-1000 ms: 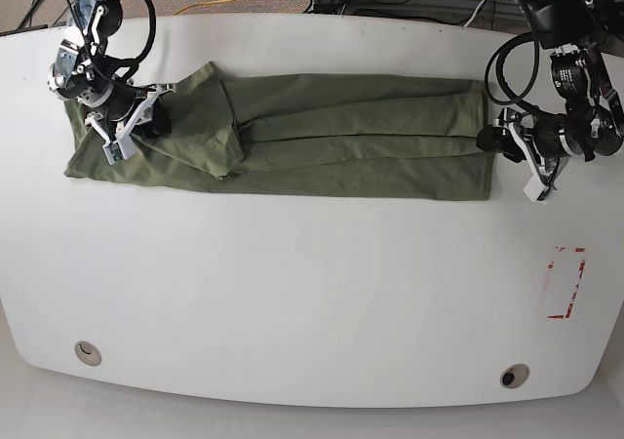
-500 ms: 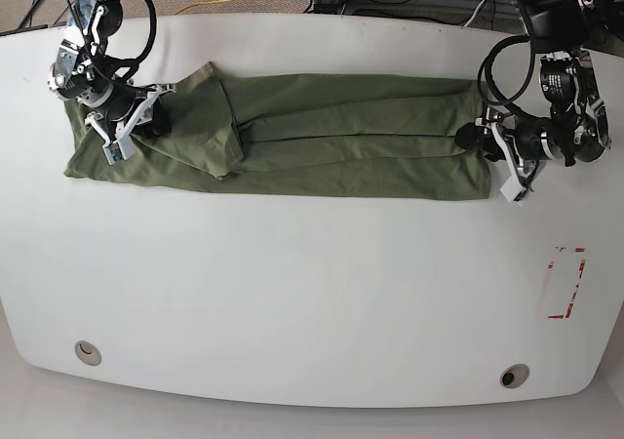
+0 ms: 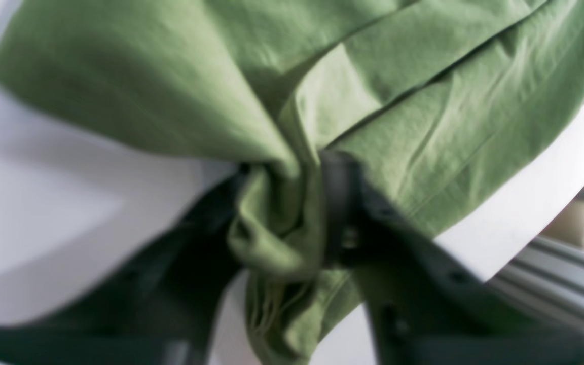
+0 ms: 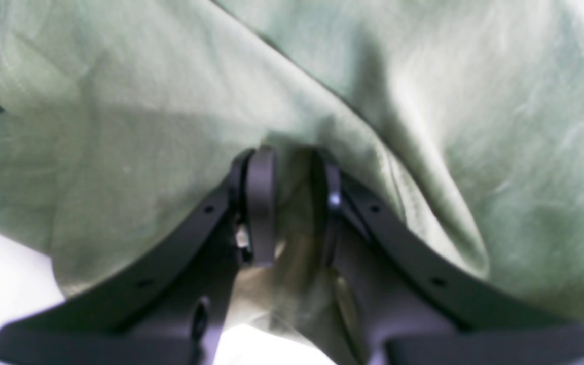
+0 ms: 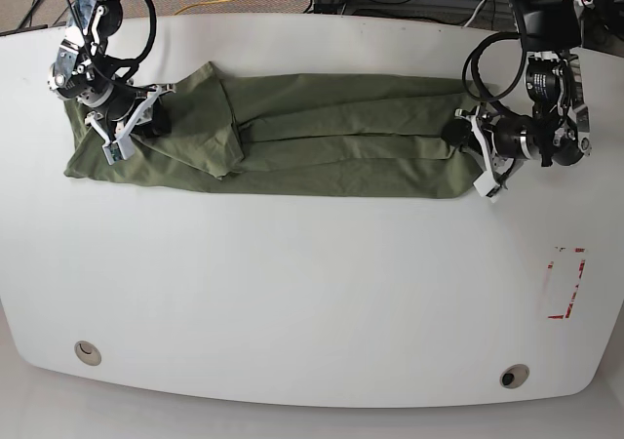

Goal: Layout the t-shirt on the table in an organized manner, then fold the t-shirt properly

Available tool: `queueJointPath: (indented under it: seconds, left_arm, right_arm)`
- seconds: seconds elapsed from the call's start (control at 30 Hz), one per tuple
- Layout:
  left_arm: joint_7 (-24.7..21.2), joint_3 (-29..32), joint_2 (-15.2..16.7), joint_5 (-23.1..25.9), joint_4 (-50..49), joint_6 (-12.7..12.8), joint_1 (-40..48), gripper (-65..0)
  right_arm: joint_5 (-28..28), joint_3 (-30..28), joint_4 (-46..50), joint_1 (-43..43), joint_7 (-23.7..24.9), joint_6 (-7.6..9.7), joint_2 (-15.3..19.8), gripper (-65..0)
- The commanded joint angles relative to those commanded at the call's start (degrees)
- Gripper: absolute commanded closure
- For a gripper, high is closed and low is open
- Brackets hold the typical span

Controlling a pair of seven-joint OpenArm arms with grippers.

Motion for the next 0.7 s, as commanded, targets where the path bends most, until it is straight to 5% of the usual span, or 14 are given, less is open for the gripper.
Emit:
queueJointPath:
  seconds: [0.33, 0.7]
  left_arm:
    - [0.4, 0.9, 0.1, -0.1, 14.2, 0.0, 0.0, -4.9]
    - [0.4, 16.3, 2.1, 0.0, 23.8, 0.0, -1.4, -4.9]
  right_arm:
    - [0.0, 0.0, 0.0, 0.0, 0.0, 0.0, -0.1, -12.2]
    - [0.0, 0.0, 0.0, 0.0, 0.0, 0.0, -0.1, -12.2]
